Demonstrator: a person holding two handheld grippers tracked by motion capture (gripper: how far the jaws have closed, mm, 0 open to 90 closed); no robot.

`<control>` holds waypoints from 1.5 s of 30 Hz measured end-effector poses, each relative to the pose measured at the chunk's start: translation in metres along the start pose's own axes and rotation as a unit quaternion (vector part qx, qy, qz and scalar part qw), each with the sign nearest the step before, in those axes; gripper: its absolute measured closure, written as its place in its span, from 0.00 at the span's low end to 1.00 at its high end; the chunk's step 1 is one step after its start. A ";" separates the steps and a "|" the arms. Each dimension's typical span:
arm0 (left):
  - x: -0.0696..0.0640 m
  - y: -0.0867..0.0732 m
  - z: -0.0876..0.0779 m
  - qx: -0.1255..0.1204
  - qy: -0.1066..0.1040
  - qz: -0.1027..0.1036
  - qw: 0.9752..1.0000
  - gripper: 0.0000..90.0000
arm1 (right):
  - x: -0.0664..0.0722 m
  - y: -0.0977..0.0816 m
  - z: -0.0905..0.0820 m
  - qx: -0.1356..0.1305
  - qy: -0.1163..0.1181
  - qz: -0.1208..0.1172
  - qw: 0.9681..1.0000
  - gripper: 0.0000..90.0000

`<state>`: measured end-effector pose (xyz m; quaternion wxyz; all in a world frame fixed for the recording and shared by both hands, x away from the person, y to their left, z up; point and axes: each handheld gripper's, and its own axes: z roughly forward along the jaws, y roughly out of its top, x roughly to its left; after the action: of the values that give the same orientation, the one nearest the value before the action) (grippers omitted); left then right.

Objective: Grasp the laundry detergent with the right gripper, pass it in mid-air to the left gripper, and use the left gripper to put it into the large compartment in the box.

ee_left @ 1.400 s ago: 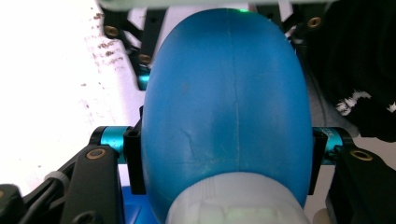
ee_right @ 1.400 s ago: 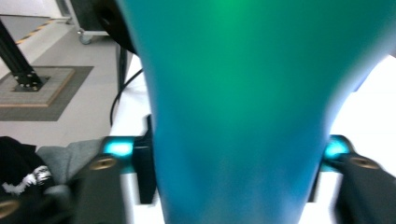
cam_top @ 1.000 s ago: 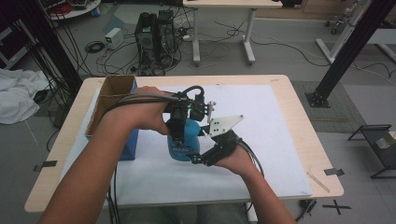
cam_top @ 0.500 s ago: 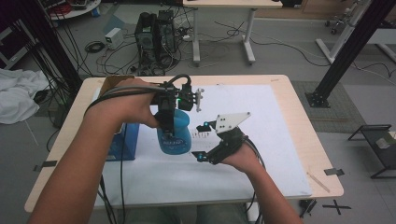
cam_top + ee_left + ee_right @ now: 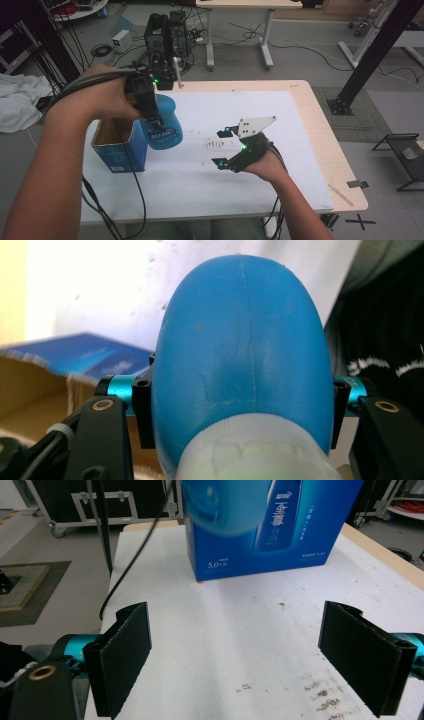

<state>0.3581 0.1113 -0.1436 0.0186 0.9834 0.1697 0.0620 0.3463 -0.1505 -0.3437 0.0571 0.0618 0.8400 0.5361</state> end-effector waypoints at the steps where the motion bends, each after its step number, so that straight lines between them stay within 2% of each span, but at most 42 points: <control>1: 0.003 -0.004 -0.003 -0.002 0.004 -0.013 1.000 0.43 | 0.001 0.000 0.000 -0.002 0.000 0.007 1.000 0.14; 4: 0.009 -0.015 -0.009 -0.010 0.010 -0.054 0.998 0.43 | 0.000 0.000 0.001 0.002 -0.001 0.003 1.000 0.14; 5: 0.012 -0.018 -0.012 -0.011 0.012 -0.062 0.998 0.43 | 0.000 0.000 0.002 -0.001 -0.001 0.004 1.000 0.14; 8: 0.017 -0.028 -0.019 -0.019 0.016 -0.099 0.995 0.43 | 0.001 0.001 0.003 0.003 -0.001 0.006 1.000 0.14; 9: 0.020 -0.031 -0.022 -0.013 0.015 -0.100 0.995 0.43 | 0.002 0.001 0.002 0.008 0.000 0.014 1.000 0.14; 10: 0.022 -0.034 -0.024 -0.020 0.016 -0.117 0.993 0.43 | 0.001 0.001 0.002 0.007 -0.001 0.010 1.000 0.14; 12: 0.026 -0.039 -0.028 -0.019 0.015 -0.132 0.991 0.43 | 0.002 0.001 0.002 0.012 0.000 0.015 1.000 0.14; 13: 0.028 -0.043 -0.029 -0.022 0.012 -0.147 0.989 0.43 | 0.002 0.001 0.002 0.012 -0.002 0.016 1.000 0.14; 14: 0.030 -0.045 -0.032 -0.023 0.013 -0.159 0.987 0.43 | 0.000 0.001 0.003 0.009 0.001 0.006 1.000 0.14; 17: 0.038 -0.054 -0.038 -0.020 0.016 -0.192 0.981 0.43 | 0.000 0.000 0.003 0.010 -0.001 0.012 1.000 0.14; 18: 0.041 -0.057 -0.039 -0.015 0.015 -0.197 0.980 0.43 | -0.001 0.000 0.003 0.013 0.001 0.009 1.000 0.14; 20: 0.047 -0.063 -0.041 -0.013 0.015 -0.216 0.976 0.43 | -0.001 0.000 0.003 0.014 -0.003 0.011 1.000 0.14; 23: 0.056 -0.072 -0.042 -0.001 0.012 -0.235 0.972 0.43 | -0.002 -0.001 0.005 0.015 0.001 0.012 1.000 0.14; 25: 0.060 -0.076 -0.040 -0.001 0.009 -0.251 0.968 0.43 | -0.003 -0.001 0.005 0.016 0.001 0.013 1.000 0.14; 28: 0.068 -0.083 -0.038 0.006 0.005 -0.268 0.963 0.43 | -0.005 -0.001 0.007 0.019 0.003 0.013 1.000 0.14; 29: 0.070 -0.085 -0.038 0.010 0.002 -0.270 0.963 0.43 | -0.005 -0.001 0.008 0.022 0.003 0.015 1.000 0.14; 30: 0.072 -0.086 -0.036 0.007 0.001 -0.280 0.960 0.43 | -0.005 -0.001 0.008 0.021 0.004 0.014 1.000 0.14; 31: 0.074 -0.088 -0.035 0.009 0.000 -0.281 0.960 0.43 | -0.005 -0.001 0.009 0.023 0.004 0.015 1.000 0.14; 33: 0.079 -0.091 -0.032 0.012 -0.002 -0.292 0.956 0.43 | -0.006 -0.002 0.010 0.024 0.004 0.014 1.000 0.14; 34: 0.082 -0.093 -0.032 0.020 -0.006 -0.290 0.957 0.43 | -0.006 -0.002 0.011 0.025 0.004 0.015 1.000 0.14; 35: 0.084 -0.094 -0.030 0.019 -0.007 -0.300 0.954 0.43 | -0.007 -0.002 0.012 0.023 0.003 0.016 1.000 0.14; 43: 0.096 -0.099 -0.009 0.030 -0.026 -0.310 0.950 0.43 | -0.008 -0.003 0.015 0.028 0.002 0.021 0.999 0.14; 44: 0.099 -0.100 -0.006 0.037 -0.029 -0.301 0.953 0.43 | -0.008 -0.003 0.015 0.029 0.001 0.021 0.999 0.14; 45: 0.100 -0.100 -0.001 0.030 -0.028 -0.312 0.949 0.43 | -0.008 -0.003 0.016 0.028 0.003 0.022 0.999 0.14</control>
<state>0.4179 0.2387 -0.1365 0.0125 0.8826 0.4695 0.0202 0.3565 -0.1391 -0.3530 0.0414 0.0800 0.8535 0.5132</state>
